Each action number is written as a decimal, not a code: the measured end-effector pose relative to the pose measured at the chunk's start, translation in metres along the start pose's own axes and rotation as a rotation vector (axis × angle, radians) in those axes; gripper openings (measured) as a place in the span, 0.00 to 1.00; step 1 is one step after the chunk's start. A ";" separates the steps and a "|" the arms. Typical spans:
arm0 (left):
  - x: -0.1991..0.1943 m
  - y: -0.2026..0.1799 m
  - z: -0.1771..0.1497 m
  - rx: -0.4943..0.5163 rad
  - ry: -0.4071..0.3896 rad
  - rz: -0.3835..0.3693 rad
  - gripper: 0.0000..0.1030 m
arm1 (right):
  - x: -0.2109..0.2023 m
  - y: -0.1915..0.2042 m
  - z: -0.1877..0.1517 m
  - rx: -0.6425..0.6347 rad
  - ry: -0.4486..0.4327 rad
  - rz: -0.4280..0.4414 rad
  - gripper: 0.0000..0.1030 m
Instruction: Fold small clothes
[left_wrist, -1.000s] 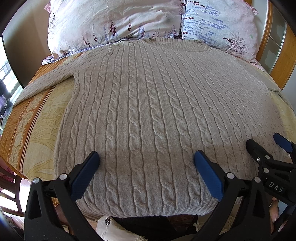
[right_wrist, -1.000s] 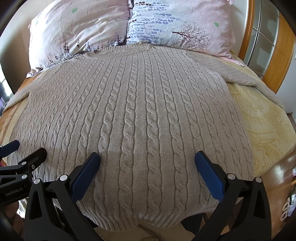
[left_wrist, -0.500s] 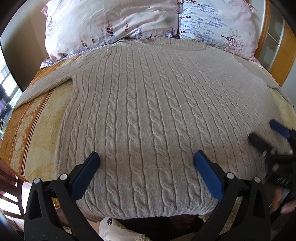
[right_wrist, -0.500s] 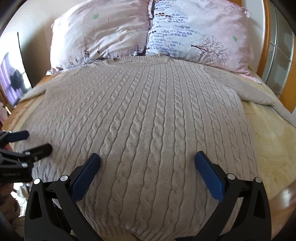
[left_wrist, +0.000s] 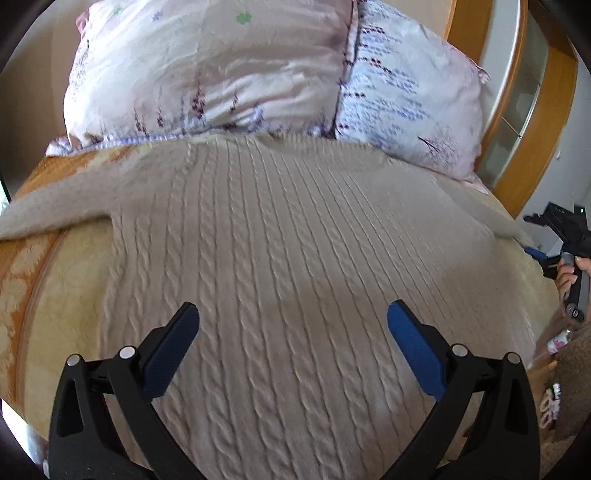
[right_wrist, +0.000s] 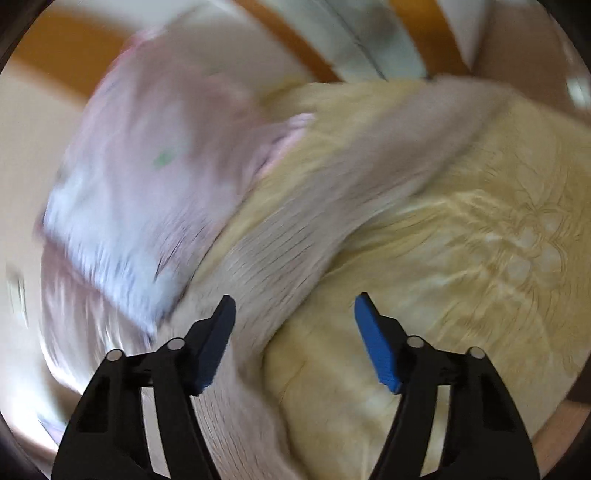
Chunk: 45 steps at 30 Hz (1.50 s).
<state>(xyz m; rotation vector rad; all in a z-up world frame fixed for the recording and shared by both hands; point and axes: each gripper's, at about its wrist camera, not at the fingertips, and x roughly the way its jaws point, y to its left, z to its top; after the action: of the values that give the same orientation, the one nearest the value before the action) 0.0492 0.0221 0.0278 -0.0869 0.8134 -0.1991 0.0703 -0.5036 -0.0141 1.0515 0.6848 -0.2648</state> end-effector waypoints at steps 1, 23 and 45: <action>0.002 0.001 0.004 0.010 -0.005 0.010 0.98 | 0.004 -0.006 0.005 0.031 0.002 -0.014 0.64; 0.021 0.068 0.050 -0.204 -0.032 -0.107 0.98 | 0.015 -0.010 0.044 -0.043 -0.181 -0.148 0.11; 0.031 0.077 0.057 -0.229 -0.026 -0.181 0.98 | 0.115 0.165 -0.181 -0.658 0.302 0.183 0.13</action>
<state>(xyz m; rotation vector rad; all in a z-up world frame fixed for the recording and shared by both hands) 0.1219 0.0912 0.0329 -0.3789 0.8000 -0.2742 0.1717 -0.2535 -0.0272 0.5151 0.8608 0.2757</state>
